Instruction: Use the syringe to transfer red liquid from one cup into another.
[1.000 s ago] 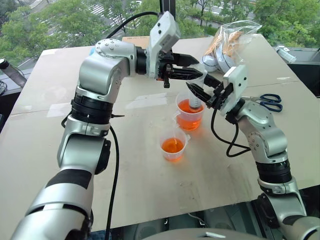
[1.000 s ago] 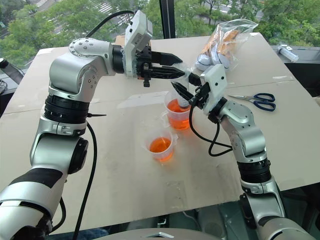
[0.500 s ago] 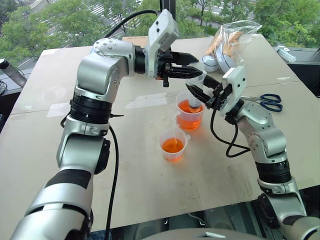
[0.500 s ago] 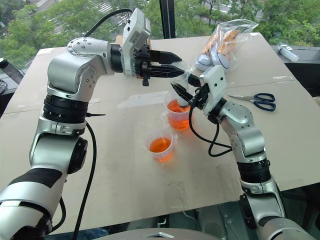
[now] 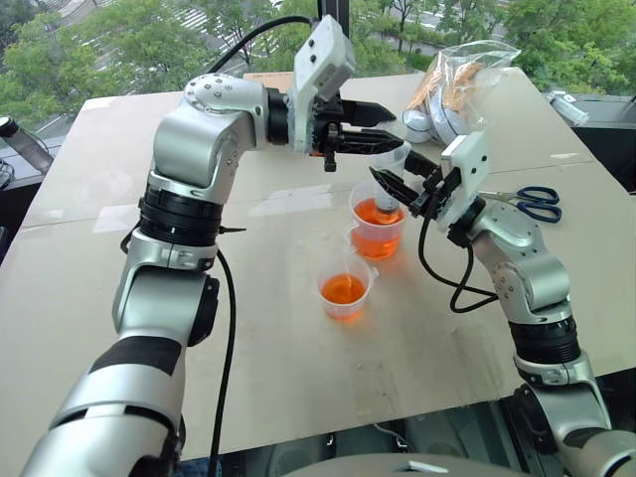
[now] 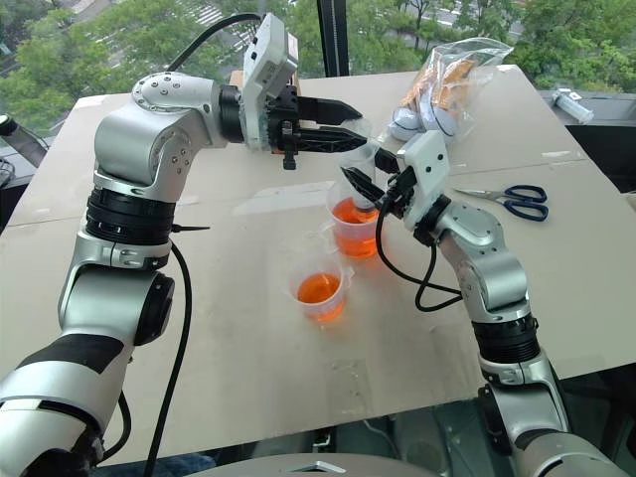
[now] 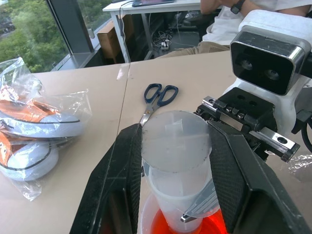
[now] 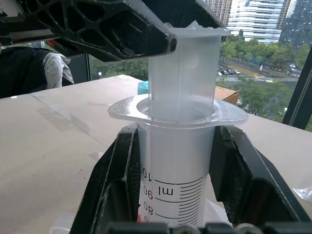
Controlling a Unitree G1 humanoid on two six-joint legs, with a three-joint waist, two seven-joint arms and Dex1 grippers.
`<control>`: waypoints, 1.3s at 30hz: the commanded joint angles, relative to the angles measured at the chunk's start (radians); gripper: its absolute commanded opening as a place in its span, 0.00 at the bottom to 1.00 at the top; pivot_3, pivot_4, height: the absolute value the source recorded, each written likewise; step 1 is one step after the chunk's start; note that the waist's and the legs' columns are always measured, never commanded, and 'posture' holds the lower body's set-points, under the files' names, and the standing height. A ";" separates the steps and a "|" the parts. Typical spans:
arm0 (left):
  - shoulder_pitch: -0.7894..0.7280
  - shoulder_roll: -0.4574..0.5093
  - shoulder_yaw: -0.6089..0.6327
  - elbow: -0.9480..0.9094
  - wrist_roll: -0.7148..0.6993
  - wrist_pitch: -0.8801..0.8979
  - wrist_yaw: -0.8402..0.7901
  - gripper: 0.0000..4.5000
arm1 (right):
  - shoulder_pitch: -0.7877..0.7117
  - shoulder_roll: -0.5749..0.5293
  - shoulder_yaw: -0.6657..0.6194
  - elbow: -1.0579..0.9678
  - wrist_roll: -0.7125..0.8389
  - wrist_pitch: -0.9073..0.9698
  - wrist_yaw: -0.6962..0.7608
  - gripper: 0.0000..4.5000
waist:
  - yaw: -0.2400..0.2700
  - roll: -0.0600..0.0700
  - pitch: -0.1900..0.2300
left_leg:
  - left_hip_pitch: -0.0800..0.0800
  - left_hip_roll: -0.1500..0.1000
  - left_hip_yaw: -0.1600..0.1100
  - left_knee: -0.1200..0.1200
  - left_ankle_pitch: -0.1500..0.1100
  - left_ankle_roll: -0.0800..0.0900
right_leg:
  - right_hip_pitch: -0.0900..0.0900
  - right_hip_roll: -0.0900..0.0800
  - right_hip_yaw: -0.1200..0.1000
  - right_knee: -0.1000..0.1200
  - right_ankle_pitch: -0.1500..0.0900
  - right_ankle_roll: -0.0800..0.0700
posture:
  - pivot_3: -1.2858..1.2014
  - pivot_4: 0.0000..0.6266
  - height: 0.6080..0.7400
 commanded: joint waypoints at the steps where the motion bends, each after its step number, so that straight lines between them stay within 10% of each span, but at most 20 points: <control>1: -0.044 0.012 0.068 -0.032 -0.020 -0.036 0.016 0.59 | 0.008 -0.003 0.028 -0.023 0.003 0.011 0.024 0.33 | -0.001 0.000 0.000 | 0.000 0.000 0.000 0.000 0.000 0.000 | 0.000 0.000 0.000 0.000 0.000 0.000 | 0.52 0.24 1.00; 5: -0.051 0.006 0.079 -0.015 -0.003 -0.060 0.053 0.97 | 0.005 0.000 0.026 -0.024 0.007 0.010 0.023 0.33 | -0.001 0.000 0.000 | 0.000 0.000 0.000 0.000 0.000 0.000 | 0.000 0.000 0.000 0.000 0.000 0.000 | 0.52 0.24 1.00; 39: 0.090 0.106 0.210 -0.169 -0.122 0.045 0.133 0.97 | -0.108 0.035 -0.080 -0.098 0.150 0.094 -0.054 0.33 | -0.003 0.000 0.000 | 0.000 0.000 -0.001 0.000 0.000 0.000 | 0.000 0.000 -0.001 0.000 0.000 0.000 | 0.52 0.24 1.00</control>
